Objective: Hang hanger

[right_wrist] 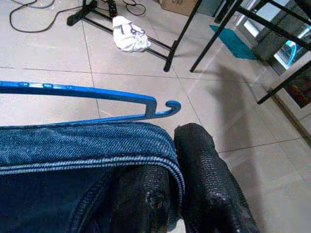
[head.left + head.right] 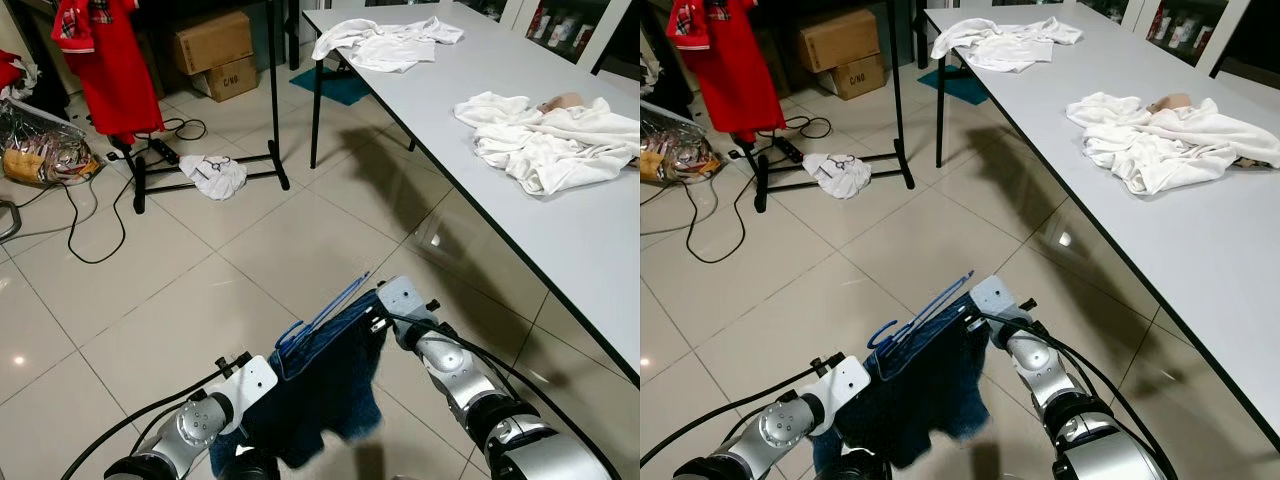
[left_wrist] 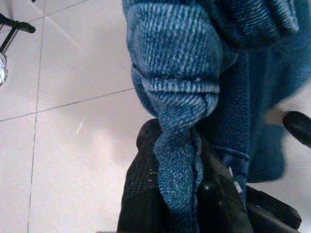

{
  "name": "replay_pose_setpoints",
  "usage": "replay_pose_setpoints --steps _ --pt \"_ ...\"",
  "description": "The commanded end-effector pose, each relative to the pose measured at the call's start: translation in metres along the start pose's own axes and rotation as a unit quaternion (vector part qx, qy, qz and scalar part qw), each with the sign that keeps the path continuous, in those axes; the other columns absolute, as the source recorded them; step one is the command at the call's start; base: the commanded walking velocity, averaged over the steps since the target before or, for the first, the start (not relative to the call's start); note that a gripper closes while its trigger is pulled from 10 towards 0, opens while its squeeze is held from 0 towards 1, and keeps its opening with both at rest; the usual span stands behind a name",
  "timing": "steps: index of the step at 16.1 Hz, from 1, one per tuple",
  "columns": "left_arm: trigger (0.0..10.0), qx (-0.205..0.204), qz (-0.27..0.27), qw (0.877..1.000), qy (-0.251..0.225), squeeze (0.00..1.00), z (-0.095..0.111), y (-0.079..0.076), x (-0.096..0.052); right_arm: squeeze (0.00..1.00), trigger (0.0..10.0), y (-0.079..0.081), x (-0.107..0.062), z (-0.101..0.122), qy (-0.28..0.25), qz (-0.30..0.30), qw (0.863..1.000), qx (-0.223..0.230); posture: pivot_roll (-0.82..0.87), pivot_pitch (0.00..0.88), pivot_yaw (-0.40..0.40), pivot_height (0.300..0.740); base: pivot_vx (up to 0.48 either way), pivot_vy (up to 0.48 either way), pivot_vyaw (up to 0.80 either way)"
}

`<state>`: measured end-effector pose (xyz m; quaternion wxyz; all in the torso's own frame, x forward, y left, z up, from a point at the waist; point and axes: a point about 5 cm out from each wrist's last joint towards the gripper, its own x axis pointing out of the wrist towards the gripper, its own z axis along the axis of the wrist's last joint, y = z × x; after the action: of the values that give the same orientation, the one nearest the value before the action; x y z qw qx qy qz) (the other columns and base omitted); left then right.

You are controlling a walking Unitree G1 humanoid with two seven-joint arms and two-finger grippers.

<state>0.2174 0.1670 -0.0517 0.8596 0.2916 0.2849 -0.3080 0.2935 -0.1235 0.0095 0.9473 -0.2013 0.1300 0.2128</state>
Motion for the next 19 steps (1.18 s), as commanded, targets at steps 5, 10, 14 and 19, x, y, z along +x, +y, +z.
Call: replay_pose_setpoints --steps 5,10,14,19 --pt "10.0 -0.007 0.002 0.999 0.042 0.0 -0.0191 -0.0019 -0.007 1.0 10.0 -0.0129 -0.0026 -0.0001 -0.005 -0.012 1.0 -0.024 -0.04 0.0 0.0 0.74 0.0 0.0 0.0" --pt "10.0 -0.007 0.002 0.999 0.042 0.0 -0.0191 -0.0019 -0.007 1.0 10.0 -0.0129 -0.0026 -0.0001 -0.005 -0.012 1.0 -0.024 -0.04 0.0 0.0 0.74 0.0 0.0 0.0" --pt "10.0 -0.007 0.002 0.999 0.042 0.0 -0.0191 -0.0019 -0.007 1.0 10.0 -0.0129 -0.0026 -0.0001 -0.005 -0.012 1.0 -0.024 -0.04 0.0 0.0 0.74 0.0 0.0 0.0" --pt "10.0 -0.007 0.002 0.999 0.043 0.0 -0.0195 -0.0021 -0.0071 1.0 10.0 -0.0098 -0.0035 -0.0018 -0.003 0.0 0.999 -0.039 -0.04 0.027 0.039 0.74 0.0 0.0 0.0"
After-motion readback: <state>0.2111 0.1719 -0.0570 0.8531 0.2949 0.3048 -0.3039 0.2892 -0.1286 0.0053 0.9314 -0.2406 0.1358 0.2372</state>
